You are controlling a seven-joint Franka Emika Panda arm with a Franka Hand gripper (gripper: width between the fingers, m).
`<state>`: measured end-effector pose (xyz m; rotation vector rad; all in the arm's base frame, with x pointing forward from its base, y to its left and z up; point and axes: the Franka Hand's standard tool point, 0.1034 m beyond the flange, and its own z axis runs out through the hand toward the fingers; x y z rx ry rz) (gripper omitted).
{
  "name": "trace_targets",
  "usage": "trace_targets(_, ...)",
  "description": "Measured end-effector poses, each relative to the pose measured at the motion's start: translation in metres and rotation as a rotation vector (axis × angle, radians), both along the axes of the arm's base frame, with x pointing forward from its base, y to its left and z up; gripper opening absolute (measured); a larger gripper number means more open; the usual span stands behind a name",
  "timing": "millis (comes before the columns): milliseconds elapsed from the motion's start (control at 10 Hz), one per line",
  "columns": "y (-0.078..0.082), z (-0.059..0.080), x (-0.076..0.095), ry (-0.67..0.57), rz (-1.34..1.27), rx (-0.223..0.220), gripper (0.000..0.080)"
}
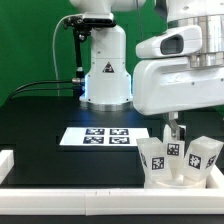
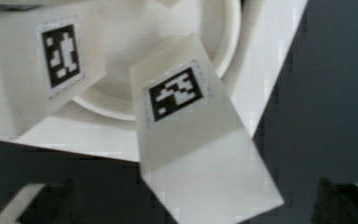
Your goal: Assemble stool
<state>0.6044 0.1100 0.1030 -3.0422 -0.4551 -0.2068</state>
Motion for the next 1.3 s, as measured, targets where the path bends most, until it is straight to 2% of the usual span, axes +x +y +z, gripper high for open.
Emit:
trace_targets(200, 0.003, -0.008, -0.005, 0.044, 0.064, -0.021, 0.0649)
trace_targets(400, 0.002, -0.016, 0.0, 0.052, 0.124, -0.062, 0.0649)
trace_targets(500, 0.002, -0.018, 0.001, 0.058, 0.1, -0.061, 0.0649)
trace_targets(700, 0.015, -0.027, -0.005, 0.078, 0.016, -0.048, 0.0649)
trace_targets(900, 0.014, -0.027, -0.004, 0.08, -0.027, -0.044, 0.0622)
trace_targets(1000, 0.014, -0.027, -0.004, 0.081, -0.04, -0.043, 0.0451)
trace_targets(1100, 0.013, -0.028, -0.005, 0.084, -0.091, -0.039, 0.0334)
trace_targets(1300, 0.012, -0.028, -0.005, 0.093, -0.262, -0.025, 0.0334)
